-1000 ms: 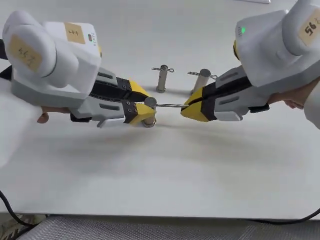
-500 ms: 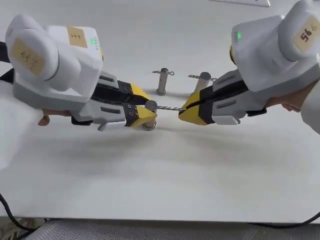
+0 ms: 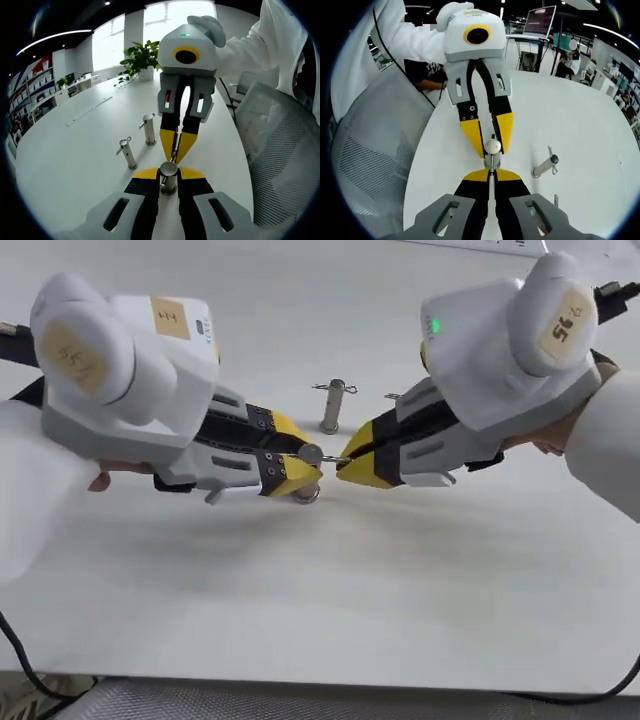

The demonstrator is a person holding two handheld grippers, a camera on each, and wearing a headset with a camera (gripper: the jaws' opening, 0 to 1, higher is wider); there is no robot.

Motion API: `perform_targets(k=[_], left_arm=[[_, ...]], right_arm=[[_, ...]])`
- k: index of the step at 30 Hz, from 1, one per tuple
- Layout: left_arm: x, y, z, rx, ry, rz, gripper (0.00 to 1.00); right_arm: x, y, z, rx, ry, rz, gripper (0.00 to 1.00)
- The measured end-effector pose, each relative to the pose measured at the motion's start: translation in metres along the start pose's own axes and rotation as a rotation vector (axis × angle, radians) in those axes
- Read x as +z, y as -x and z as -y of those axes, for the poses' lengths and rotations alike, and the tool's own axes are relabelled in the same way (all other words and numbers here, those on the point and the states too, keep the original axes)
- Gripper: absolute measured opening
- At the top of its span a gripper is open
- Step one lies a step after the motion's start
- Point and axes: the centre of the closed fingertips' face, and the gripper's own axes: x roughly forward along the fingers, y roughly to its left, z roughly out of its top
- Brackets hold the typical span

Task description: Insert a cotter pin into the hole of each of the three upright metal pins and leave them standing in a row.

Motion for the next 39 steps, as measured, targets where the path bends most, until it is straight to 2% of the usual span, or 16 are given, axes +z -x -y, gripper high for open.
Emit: perform_targets(k=[13, 17, 20, 21, 24, 25, 26, 28, 32, 34, 35, 37, 39], left_arm=[[0.001, -0.002, 0.001, -0.017, -0.015, 0.001, 0.12], [0.0, -0.003, 0.001, -0.024, -0.02, 0.001, 0.14], [-0.002, -0.003, 0.002, -0.018, -0.034, -0.004, 0.3], [-0.002, -0.003, 0.002, -0.019, -0.034, -0.005, 0.37], [-0.004, 0.002, 0.001, -0.016, -0.02, 0.0, 0.45], [-0.004, 0.003, 0.003, -0.023, 0.0, 0.014, 0.47], [-0.002, 0.004, 0.006, -0.036, 0.049, 0.044, 0.51], [-0.003, 0.007, 0.01, -0.056, 0.083, 0.074, 0.63], [-0.015, 0.012, 0.014, -0.048, 0.08, 0.05, 0.83], [-0.018, 0.014, 0.019, -0.06, 0.096, 0.052, 0.88], [-0.012, 0.016, 0.026, -0.086, 0.133, 0.095, 0.9], [-0.007, 0.018, 0.029, -0.09, 0.18, 0.139, 0.96], [-0.01, 0.02, 0.031, -0.089, 0.174, 0.135, 0.99]], right_arm=[[0.004, -0.006, 0.001, 0.061, 0.085, -0.041, 0.0], [0.008, -0.007, 0.001, 0.078, 0.073, -0.035, 0.01], [0.011, -0.007, 0.005, 0.059, 0.066, -0.02, 0.18], [0.011, -0.006, 0.006, 0.057, 0.064, -0.017, 0.18], [0.016, -0.005, 0.006, 0.06, 0.029, 0.01, 0.16], [0.017, -0.005, 0.006, 0.06, 0.02, 0.019, 0.16], [0.018, -0.006, 0.005, 0.06, 0.012, 0.023, 0.17], [0.019, -0.007, 0.004, 0.061, 0.008, 0.027, 0.17], [0.018, -0.014, 0.002, 0.069, -0.026, 0.032, 0.18], [0.019, -0.016, 0.002, 0.062, -0.04, 0.039, 0.17], [0.02, -0.017, 0.002, 0.063, -0.059, 0.043, 0.17], [0.022, -0.019, 0.002, 0.066, -0.076, 0.05, 0.16], [0.023, -0.02, 0.001, 0.066, -0.075, 0.053, 0.14]])
